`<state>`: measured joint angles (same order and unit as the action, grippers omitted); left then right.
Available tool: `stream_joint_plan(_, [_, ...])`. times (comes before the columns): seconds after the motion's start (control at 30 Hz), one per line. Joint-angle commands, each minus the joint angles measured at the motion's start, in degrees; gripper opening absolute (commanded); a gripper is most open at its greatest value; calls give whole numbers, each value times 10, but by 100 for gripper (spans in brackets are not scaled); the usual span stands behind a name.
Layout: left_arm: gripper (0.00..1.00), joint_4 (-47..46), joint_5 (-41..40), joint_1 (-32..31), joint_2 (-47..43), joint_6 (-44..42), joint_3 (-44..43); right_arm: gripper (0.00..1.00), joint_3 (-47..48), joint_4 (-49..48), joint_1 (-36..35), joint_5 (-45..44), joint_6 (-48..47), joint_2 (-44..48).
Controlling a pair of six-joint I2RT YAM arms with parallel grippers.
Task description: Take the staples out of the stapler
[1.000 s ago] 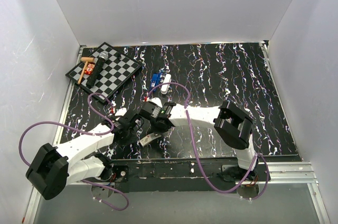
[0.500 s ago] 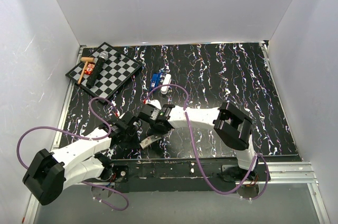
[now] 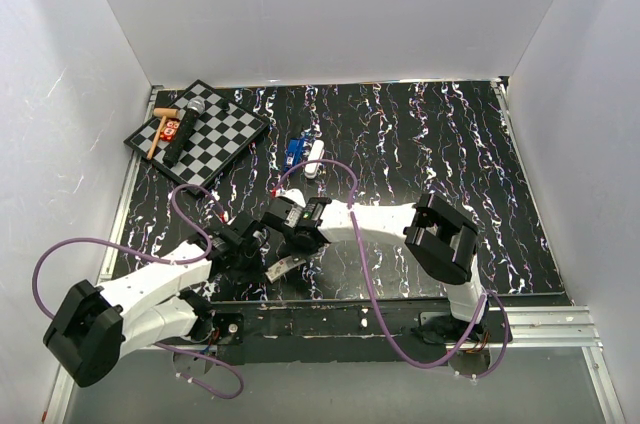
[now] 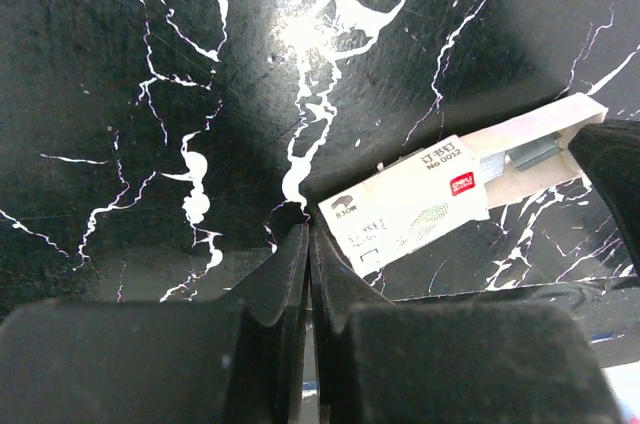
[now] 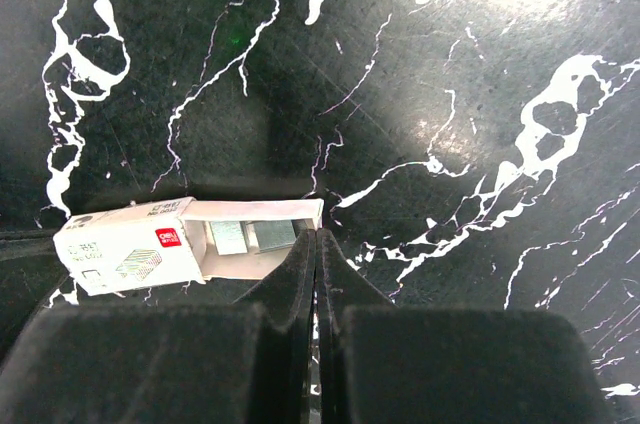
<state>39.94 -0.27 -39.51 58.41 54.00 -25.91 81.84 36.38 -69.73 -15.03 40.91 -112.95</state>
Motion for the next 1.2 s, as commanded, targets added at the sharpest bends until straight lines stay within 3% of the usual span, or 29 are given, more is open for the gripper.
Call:
stream_joint_plan(0.0, [0,-15,-55,-1,35,-6,-27,1,2,13,-19,-6,-6,11])
stream_joint_plan(0.43, [0,-58,-53,-1,67,-2,-32,1,-8,11,-22,0,-8,18])
stream_joint_plan(1.17, [0,-125,-61,7,15,0,18,1,-13,11,-29,60,-35,25])
